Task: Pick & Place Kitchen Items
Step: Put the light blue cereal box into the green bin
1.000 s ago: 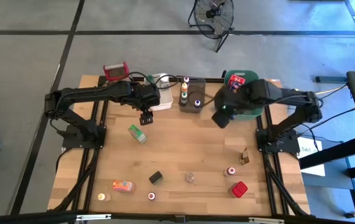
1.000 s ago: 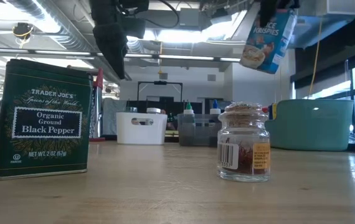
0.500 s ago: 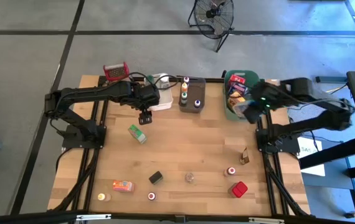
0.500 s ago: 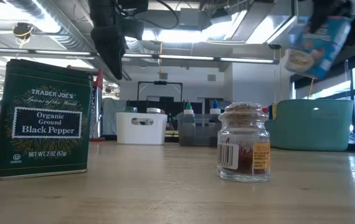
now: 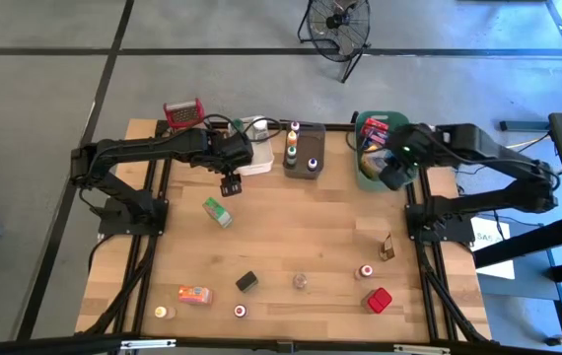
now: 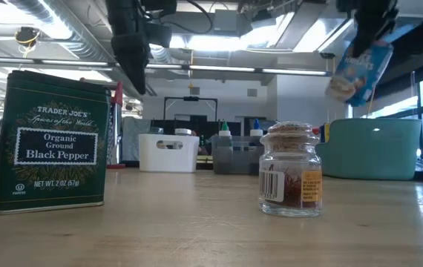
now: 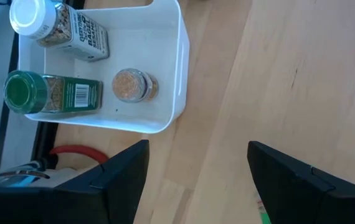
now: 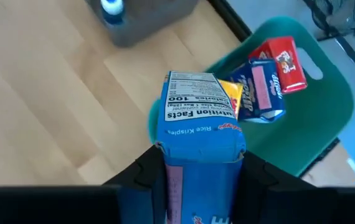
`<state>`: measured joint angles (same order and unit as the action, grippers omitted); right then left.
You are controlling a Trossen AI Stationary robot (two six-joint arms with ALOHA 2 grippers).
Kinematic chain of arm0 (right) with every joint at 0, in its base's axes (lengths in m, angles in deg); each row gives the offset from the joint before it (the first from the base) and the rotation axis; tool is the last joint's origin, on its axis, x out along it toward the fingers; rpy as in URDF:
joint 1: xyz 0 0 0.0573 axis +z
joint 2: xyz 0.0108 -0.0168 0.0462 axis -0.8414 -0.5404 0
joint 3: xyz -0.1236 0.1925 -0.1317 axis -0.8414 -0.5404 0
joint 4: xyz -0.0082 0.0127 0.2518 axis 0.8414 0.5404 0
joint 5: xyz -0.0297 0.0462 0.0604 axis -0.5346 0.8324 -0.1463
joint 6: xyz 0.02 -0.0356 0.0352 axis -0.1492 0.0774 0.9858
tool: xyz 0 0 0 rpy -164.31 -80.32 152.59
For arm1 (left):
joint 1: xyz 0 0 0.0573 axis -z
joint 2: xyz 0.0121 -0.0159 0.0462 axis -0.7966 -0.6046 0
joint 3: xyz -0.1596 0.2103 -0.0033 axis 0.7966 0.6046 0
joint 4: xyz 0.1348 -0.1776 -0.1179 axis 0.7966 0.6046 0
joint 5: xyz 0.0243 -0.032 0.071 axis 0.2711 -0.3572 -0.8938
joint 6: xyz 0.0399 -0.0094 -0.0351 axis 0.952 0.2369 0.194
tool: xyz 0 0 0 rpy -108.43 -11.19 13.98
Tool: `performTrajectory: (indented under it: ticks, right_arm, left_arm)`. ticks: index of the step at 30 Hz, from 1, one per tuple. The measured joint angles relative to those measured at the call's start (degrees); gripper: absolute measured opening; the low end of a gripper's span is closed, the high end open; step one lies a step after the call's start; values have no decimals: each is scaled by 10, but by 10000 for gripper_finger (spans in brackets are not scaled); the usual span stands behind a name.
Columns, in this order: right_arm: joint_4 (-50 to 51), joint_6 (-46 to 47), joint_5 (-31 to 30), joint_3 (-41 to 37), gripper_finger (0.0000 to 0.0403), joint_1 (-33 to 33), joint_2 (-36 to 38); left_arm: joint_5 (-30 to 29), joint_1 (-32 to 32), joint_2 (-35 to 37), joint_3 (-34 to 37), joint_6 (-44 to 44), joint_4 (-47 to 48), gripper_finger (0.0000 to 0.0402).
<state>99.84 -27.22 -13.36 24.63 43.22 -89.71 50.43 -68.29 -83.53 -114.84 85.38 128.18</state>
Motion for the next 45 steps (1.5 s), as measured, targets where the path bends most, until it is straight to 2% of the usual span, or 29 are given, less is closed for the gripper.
performTrajectory:
  ticks: [6,13,23,40,45]
  right_arm:
    - [2,-43,36,0,122,-51,-55]
    - [23,-69,39,-1,122,-71,-91]
    - [-13,-126,62,-45,122,-104,-102]
    - [-37,-172,69,-49,122,-133,-103]
    - [-26,-172,120,-35,122,-133,-104]
  left_arm:
    - [0,0,0,0,-6,6,269]
    - [0,0,0,0,-7,16,268]
    - [0,0,0,0,-6,16,267]
    - [0,0,0,0,-10,16,268]
    - [0,0,0,0,-10,16,268]
